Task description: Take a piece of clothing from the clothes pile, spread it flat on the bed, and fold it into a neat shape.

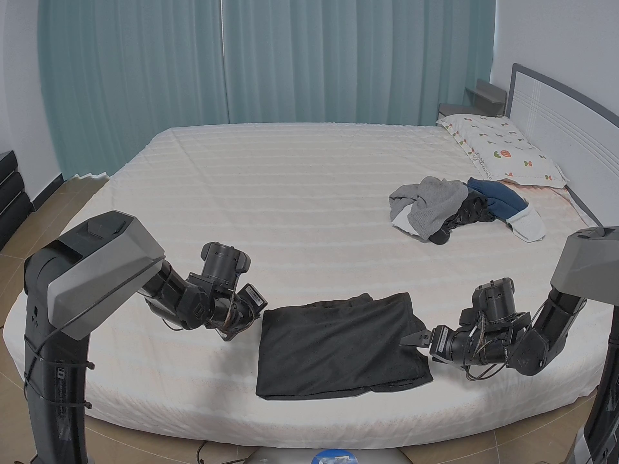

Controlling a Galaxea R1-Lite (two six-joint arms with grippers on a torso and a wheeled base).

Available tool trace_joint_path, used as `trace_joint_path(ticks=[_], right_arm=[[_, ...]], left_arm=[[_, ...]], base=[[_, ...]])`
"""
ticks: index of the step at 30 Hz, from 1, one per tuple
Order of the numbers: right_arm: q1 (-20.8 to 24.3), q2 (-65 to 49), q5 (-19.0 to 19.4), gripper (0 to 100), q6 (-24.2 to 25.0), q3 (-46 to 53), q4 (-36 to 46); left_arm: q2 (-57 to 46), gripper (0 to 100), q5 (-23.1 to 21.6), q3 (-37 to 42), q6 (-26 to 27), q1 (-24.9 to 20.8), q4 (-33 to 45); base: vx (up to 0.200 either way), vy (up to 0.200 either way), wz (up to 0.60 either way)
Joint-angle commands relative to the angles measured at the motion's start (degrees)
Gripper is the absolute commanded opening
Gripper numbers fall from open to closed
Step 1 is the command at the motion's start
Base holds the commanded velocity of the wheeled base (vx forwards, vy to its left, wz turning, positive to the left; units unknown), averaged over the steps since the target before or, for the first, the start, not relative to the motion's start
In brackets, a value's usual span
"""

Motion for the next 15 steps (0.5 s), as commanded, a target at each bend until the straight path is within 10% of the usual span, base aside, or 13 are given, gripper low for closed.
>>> trace_joint_path(ticks=[1, 12, 13, 15], right_arm=[[1.1, -0.3, 0.1, 100, 0.1, -0.1, 0.0], [2.6, 2.4, 0.1, 100, -0.1, 1.6, -3.9], [2.6, 2.8, 0.1, 0, -0.3, 1.8, -4.5], [2.6, 3.3, -0.2, 0, -0.8, 2.9, -5.5]], left_arm=[[-1.1, 0, -0.6, 0.4, 0.0, 0.4, 0.0], [-1.1, 0, -0.8, 0.4, 0.1, 0.4, 0.1], [-1.1, 0, -0.7, 0.4, 0.1, 0.4, 0.0], [-1.1, 0, -0.8, 0.4, 0.1, 0.4, 0.0]], base=[[0.0, 0.0, 0.0], [0.0, 0.0, 0.0], [0.0, 0.0, 0.0], [0.0, 0.0, 0.0]])
